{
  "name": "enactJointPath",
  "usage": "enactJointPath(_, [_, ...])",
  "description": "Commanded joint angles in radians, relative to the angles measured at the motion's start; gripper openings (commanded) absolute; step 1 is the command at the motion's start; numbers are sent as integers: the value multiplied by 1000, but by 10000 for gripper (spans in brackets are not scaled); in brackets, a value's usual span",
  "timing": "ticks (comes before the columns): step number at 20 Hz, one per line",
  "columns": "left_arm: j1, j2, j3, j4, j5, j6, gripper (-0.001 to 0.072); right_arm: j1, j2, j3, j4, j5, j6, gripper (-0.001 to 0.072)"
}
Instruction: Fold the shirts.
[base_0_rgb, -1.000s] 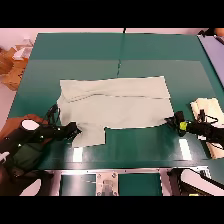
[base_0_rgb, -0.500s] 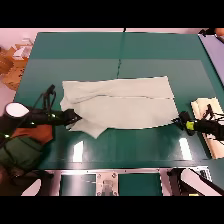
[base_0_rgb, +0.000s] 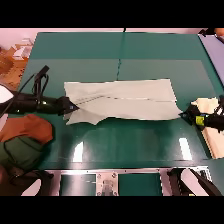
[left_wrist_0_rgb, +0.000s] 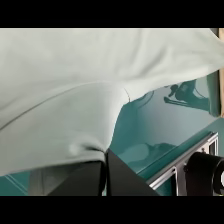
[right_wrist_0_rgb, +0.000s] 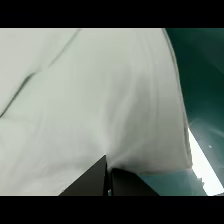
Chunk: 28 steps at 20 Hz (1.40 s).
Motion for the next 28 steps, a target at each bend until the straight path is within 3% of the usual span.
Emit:
enactJointPath(1, [1,-106,92,5,28,44,27,100,-58,125,37,-62,32,19])
enactJointPath(4, [1,-268,231,6,40,92,27,190,-222,289,49,-128,60,19])
enactJointPath(12, [1,-739,692,62,126,118,28,278,-743,755,79,-154,103,20])
enactJointPath(16, [1,-902,801,60,214,148,35,314,-930,924,135,-162,103,36])
enactJointPath(17, [1,-912,802,52,240,148,352,317,-958,954,134,-162,103,226])
enactJointPath(18, [1,-911,803,50,260,145,720,310,-970,983,131,-161,101,483])
enactJointPath(19, [8,-906,818,51,256,136,661,290,-970,1015,130,-154,87,527])
enactJointPath(25, [146,-905,1030,51,30,51,661,121,-981,1164,-36,173,43,527])
enactJointPath(27, [162,-908,1030,55,-20,24,650,95,-1018,1163,-55,263,-26,526])
enactJointPath(28, [161,-909,1030,63,-46,27,427,90,-1043,1163,-55,293,-45,527])
